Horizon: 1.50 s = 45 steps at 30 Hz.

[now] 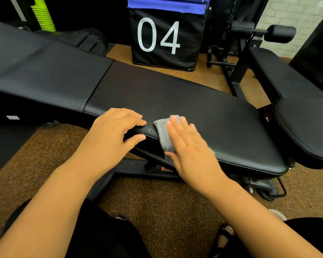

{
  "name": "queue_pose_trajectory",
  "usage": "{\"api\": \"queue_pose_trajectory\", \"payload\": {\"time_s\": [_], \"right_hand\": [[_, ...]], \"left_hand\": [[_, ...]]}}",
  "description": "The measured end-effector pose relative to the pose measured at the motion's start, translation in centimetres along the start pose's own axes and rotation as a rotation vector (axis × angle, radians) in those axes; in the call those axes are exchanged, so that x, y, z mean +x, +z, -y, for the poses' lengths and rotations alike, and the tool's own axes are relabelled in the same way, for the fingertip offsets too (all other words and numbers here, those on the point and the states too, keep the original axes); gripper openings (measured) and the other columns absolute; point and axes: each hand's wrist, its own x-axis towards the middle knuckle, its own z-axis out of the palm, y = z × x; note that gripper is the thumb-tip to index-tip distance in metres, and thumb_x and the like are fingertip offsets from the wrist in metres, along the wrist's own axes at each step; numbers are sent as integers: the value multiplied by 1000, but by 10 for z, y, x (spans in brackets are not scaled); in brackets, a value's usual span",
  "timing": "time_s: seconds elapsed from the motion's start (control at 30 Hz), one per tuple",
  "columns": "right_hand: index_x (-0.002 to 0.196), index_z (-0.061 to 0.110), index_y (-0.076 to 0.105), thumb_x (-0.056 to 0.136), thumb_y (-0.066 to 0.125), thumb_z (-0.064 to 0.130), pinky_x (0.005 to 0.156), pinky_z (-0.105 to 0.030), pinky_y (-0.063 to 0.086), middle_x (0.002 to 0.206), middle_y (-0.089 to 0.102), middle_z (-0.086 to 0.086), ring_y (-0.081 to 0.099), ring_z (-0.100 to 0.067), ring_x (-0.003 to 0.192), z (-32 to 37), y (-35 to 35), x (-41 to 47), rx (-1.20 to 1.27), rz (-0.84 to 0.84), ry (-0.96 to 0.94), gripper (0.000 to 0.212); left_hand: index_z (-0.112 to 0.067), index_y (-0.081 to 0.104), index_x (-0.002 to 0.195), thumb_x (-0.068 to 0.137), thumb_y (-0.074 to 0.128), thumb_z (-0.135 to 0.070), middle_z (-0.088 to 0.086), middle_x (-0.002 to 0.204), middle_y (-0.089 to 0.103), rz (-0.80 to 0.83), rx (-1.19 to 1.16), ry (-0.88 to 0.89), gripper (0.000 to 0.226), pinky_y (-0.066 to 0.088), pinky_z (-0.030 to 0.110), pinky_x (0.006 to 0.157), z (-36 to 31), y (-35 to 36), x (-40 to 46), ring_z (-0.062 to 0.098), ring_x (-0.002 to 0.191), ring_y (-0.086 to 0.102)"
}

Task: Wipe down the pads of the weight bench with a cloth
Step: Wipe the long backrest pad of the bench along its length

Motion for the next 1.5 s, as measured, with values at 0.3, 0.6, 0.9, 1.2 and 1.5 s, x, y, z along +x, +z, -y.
{"api": "queue_pose_trajectory", "payload": {"time_s": [0.3,0.6,0.9,1.2,1.5], "right_hand": [[154,13,18,93,53,39,121,-37,11,162,13,-4,10,-20,150,-20,2,-16,1,31,9,75],[150,5,25,91,57,31,119,-41,15,159,22,-13,19,-30,147,6,1,14,-66,36,-84,73],[152,7,18,93,57,27,120,-40,13,160,17,-11,16,-30,148,71,9,75,-18,6,-173,73],[152,11,20,92,50,36,118,-45,19,160,19,-7,16,-26,148,4,3,-2,6,59,24,73],[150,2,19,93,56,28,118,-47,21,157,22,-18,21,-38,144,98,20,104,-97,-47,-193,73]], "left_hand": [[-11,63,124,91,64,-19,5,128,59,-212,159,-154,33,26,22,104,41,-52,-23,25,123,49],[-11,64,123,95,58,-13,3,131,59,-280,148,-232,28,25,22,107,71,-46,-37,20,132,44],[-9,67,115,92,62,-11,5,123,63,-388,146,-257,24,31,23,105,69,-35,-35,20,128,48],[-9,67,114,93,62,-9,5,120,63,-445,113,-261,22,31,15,102,69,-26,-36,18,126,46],[-8,66,114,92,63,-9,6,120,64,-437,143,-264,23,27,17,105,71,-27,-36,23,125,51]]}}
